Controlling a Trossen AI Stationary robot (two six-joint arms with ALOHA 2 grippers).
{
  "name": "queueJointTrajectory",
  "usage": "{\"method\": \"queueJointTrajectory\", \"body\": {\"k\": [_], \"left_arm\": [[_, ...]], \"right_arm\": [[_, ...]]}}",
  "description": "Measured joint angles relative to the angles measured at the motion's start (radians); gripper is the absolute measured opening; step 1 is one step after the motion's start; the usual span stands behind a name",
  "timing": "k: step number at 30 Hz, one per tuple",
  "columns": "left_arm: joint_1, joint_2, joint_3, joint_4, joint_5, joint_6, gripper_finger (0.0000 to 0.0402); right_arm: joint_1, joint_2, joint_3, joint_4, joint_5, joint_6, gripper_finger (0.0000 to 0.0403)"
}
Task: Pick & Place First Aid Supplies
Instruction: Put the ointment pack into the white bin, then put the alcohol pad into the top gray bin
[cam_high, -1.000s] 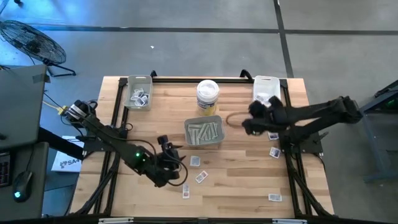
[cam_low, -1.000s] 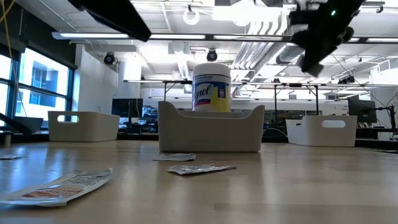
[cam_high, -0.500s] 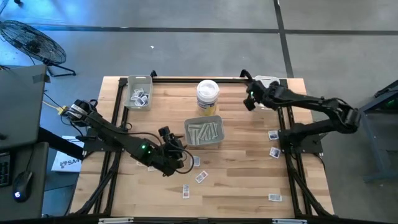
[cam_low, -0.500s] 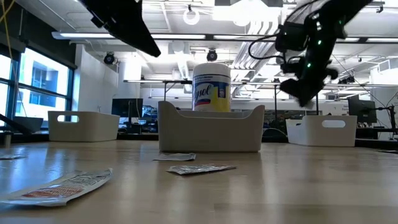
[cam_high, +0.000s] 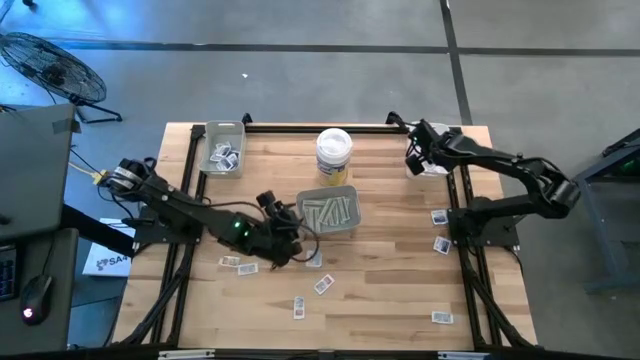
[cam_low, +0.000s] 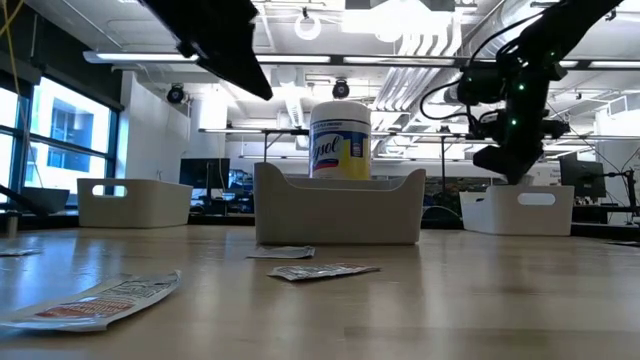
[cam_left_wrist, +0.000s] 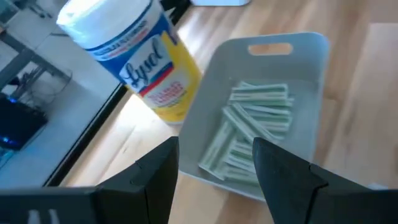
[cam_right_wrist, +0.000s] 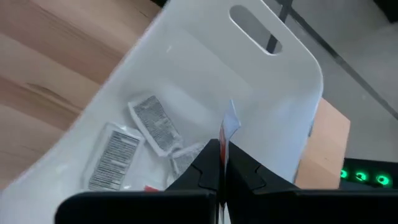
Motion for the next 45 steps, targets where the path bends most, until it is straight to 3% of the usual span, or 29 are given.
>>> {"method": "queueJointTrajectory", "body": {"k": [9,18,31,45], "left_arm": [[0.110,0.000,0.000,0.005,0.056,0.026,0.0200],[0.113,0.000,0.000,0.005,0.082,0.025,0.0200],[0.113,0.001,0.000,0.116,0.082,0.039,0.0200],[0.112,0.001,0.000,0.154,0.174,0.049,0.0200]], "right_arm": [[-0.011,0.000,0.000,0.007,-0.034,-0.050,0.0045],[-0.003,0.000,0.001,0.076,-0.087,-0.010,0.0095],[0.072,0.000,0.001,0.101,0.091,0.212,0.0099],[0.129,0.000,0.002,0.115,0.066,0.218,0.0099]]}}
